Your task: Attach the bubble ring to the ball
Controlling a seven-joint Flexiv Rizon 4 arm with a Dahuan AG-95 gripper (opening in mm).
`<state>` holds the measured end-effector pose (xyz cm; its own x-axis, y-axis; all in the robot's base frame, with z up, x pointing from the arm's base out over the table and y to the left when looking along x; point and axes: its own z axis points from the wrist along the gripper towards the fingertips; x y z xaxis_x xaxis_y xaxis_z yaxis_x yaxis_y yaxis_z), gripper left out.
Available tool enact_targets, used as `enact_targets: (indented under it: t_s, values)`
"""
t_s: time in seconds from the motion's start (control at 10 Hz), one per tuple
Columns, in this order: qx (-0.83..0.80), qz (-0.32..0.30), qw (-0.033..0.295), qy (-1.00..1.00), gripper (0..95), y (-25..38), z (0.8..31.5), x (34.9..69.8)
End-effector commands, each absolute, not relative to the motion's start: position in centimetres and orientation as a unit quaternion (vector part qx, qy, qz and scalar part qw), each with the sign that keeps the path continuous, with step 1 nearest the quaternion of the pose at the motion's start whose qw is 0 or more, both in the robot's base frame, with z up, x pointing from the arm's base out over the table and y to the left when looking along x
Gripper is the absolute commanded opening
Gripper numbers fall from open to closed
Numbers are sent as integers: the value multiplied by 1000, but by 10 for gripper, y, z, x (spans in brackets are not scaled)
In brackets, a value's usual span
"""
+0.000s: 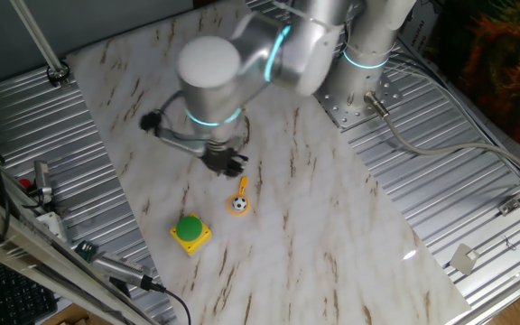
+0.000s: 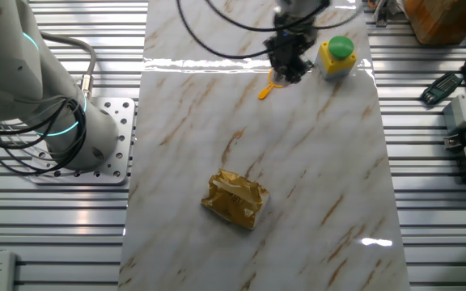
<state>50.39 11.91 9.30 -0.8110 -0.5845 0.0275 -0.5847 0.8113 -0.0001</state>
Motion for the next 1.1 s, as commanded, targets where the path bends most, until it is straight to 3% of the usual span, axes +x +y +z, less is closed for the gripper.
enact_targets:
  t_s: [0.1, 1.1]
  values:
    - [132, 11, -6, -991, 190, 110, 128, 544]
    - [173, -5, 0, -985, 190, 107, 134, 544]
